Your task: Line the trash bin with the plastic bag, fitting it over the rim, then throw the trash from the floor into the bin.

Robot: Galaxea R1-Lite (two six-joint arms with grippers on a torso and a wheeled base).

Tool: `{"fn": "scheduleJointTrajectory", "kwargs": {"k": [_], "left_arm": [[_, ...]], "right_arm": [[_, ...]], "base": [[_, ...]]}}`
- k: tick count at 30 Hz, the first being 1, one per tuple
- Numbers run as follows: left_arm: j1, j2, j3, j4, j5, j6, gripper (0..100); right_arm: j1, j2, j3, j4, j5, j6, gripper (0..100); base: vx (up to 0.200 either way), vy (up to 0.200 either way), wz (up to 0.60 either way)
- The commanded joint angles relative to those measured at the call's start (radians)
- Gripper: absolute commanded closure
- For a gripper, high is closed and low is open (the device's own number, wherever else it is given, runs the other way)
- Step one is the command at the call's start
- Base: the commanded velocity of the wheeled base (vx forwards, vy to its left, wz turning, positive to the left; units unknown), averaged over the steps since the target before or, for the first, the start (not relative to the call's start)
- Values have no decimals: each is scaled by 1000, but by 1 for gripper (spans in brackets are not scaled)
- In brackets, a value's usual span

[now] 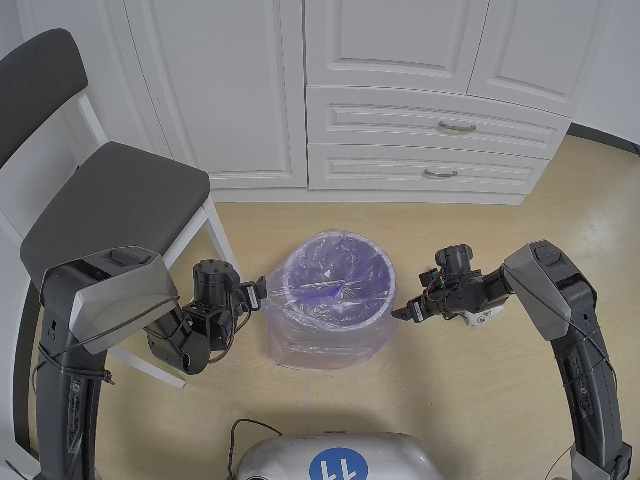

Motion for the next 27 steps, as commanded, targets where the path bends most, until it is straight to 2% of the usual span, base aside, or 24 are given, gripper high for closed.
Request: {"fn": "scheduleJointTrajectory", "kwargs": {"k": [1,5,13,23,27], "left_arm": [[12,42,-30,32,-5,-4,0],[32,74,-70,93,-6,-5,0],[40,152,-150,132,-6,-5,0],[40,151,-148,126,-5,-11,0],[43,19,-58,132,-2,2,0]], "right_arm": [[-1,-17,9,2,2,-9,0],[-2,1,-2,2,2,-9,0],[-1,50,-37,10,2,-9,0],[2,99,-83,13,-1,-7,0],[2,98,-79,14,-1,-9,0]], "base": [[0,0,0],[0,0,0],[0,0,0],[0,0,0],[0,0,0]]}}
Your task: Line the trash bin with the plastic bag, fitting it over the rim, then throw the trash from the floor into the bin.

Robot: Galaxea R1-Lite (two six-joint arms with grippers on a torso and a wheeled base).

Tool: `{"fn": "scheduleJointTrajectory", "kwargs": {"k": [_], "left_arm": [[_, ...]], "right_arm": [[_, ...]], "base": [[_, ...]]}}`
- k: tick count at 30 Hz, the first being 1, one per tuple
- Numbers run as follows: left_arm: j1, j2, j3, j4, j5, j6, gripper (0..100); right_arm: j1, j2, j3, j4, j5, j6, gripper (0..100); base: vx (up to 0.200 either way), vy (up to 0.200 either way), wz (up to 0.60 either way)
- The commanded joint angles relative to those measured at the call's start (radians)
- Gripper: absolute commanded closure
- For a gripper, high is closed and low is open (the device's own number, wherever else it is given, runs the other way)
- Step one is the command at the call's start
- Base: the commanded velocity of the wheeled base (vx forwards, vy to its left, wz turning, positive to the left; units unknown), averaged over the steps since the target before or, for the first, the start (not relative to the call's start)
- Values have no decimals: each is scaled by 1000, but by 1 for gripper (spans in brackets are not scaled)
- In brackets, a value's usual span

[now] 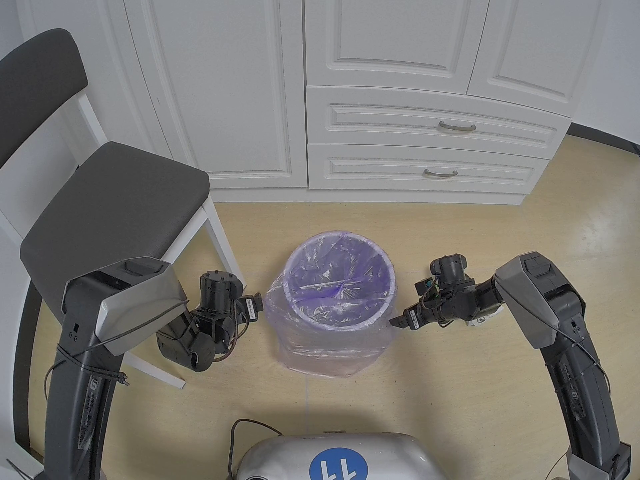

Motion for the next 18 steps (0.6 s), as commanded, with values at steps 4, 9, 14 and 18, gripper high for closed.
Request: {"fn": "scheduleJointTrajectory", "kwargs": {"k": [4,9,14,18], "left_arm": [[-22,-219,172,-8,-8,37,0],[-79,-209,201,-13,-36,33,0],[-82,-146,193,-22,-43,31,0],[-65,-40,118,-8,-42,30,0]], "right_arm": [[0,12,0,0,0,-1,0],[0,12,0,1,0,-1,0],[0,12,-1,11,-1,-1,0],[0,13,-7,27,0,-1,0]], "base": [[0,0,0],[0,0,0],[0,0,0],[0,0,0]]}}
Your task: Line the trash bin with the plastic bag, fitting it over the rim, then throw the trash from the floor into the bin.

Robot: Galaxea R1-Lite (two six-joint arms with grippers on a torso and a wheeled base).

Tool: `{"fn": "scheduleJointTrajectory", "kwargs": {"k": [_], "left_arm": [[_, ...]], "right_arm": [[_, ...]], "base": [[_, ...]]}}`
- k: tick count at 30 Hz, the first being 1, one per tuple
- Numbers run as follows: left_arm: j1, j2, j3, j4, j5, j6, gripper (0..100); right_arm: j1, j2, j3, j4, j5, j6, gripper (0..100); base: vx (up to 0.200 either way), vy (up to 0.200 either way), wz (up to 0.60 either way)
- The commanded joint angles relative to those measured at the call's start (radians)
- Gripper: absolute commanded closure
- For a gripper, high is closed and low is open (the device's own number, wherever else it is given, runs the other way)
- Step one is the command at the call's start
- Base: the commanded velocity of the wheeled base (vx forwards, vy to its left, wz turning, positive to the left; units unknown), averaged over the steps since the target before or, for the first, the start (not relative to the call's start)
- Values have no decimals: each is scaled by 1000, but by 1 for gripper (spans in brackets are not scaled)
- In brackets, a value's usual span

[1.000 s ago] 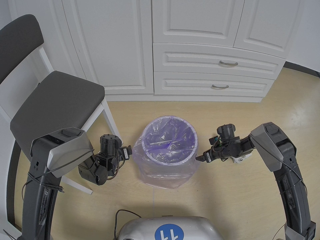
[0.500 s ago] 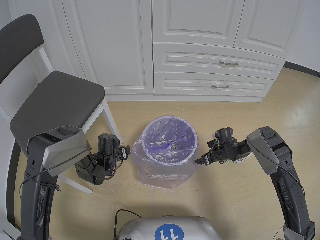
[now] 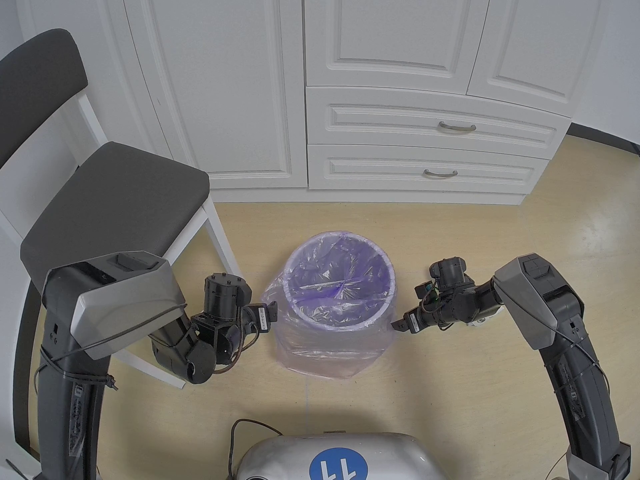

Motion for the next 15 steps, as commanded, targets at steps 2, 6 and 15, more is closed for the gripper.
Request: {"fn": "scheduleJointTrajectory", "kwargs": {"k": [2,6,15], "left_arm": [[38,147,-116,19,0,-4,0],[52,191,-198,84,2,-10,0],[51,196,-357,301,0,-39,0]], "right_arm": [[1,3,-6,9,-1,-1,0],[1,3,-6,9,-1,-1,0],[-2,16,-35,14,-5,1,0]], "base": [[0,0,0],[0,0,0],[0,0,0]]}}
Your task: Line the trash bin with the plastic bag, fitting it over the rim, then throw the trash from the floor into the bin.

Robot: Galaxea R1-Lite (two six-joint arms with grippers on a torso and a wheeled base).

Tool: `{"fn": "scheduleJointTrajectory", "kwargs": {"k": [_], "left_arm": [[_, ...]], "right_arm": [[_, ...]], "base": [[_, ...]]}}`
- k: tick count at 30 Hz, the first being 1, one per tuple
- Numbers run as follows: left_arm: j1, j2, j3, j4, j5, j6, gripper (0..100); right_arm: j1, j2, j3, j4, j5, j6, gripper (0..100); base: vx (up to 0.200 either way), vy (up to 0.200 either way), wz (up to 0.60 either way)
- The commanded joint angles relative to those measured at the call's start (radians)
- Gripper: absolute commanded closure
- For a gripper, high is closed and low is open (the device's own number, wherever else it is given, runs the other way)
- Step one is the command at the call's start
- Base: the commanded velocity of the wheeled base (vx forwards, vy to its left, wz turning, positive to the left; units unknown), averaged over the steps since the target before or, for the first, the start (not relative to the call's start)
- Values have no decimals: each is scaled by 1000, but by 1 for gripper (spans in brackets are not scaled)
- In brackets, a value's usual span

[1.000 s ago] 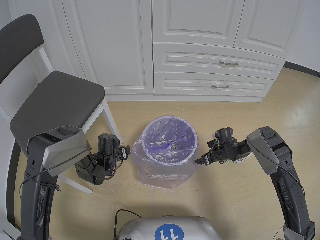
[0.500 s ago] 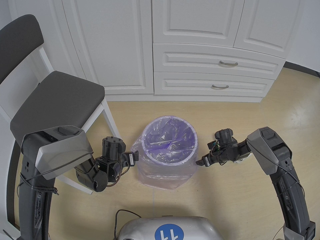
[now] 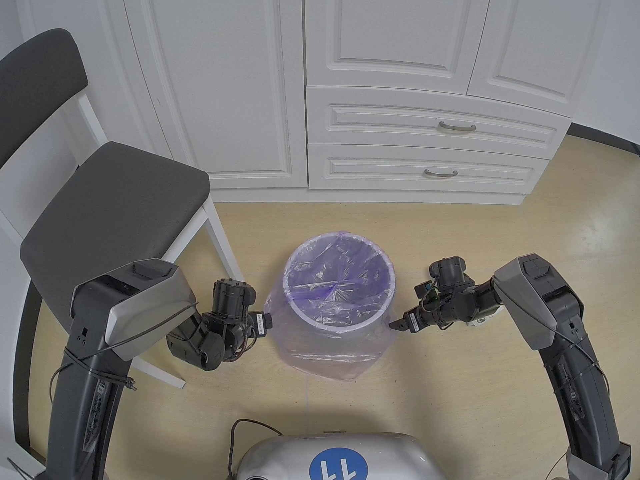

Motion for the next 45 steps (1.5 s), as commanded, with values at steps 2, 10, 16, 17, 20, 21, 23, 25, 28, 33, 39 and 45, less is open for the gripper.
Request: {"fn": "scheduleJointTrajectory", "kwargs": {"k": [2,10,16,17,20,21,23,25,28,33,39,45], "left_arm": [[-3,47,-179,105,12,-84,0],[-5,75,-233,114,22,-161,0],[-14,-39,-69,99,19,-139,0],[-14,-63,-47,99,16,-135,0],[-23,-111,-8,100,14,-116,0],[-31,-163,31,113,14,-81,0],[-43,-214,80,113,14,-36,0],[-63,-266,127,113,12,-13,0],[-98,-312,152,113,12,-16,0],[-136,-323,147,113,12,-64,0],[-202,-250,12,125,12,-247,0],[-213,-192,-127,277,19,-397,0]], "right_arm": [[-6,14,-25,3,-3,1,0],[-27,-48,-16,83,-1,-24,0],[-52,-196,67,195,32,-79,0],[-52,-216,82,192,45,-80,0],[-53,-262,111,190,60,-80,0],[-56,-288,134,189,63,-80,0],[-53,-279,136,189,58,-83,0],[-44,-236,125,186,48,-85,0],[-19,-150,76,147,20,-79,0],[41,-109,68,101,12,21,0],[97,-152,142,108,14,67,0],[163,-183,231,94,14,67,0]], "base": [[0,0,0],[0,0,0],[0,0,0],[0,0,0],[0,0,0],[0,0,0],[0,0,0],[0,0,0],[0,0,0],[0,0,0],[0,0,0],[0,0,0]]}}
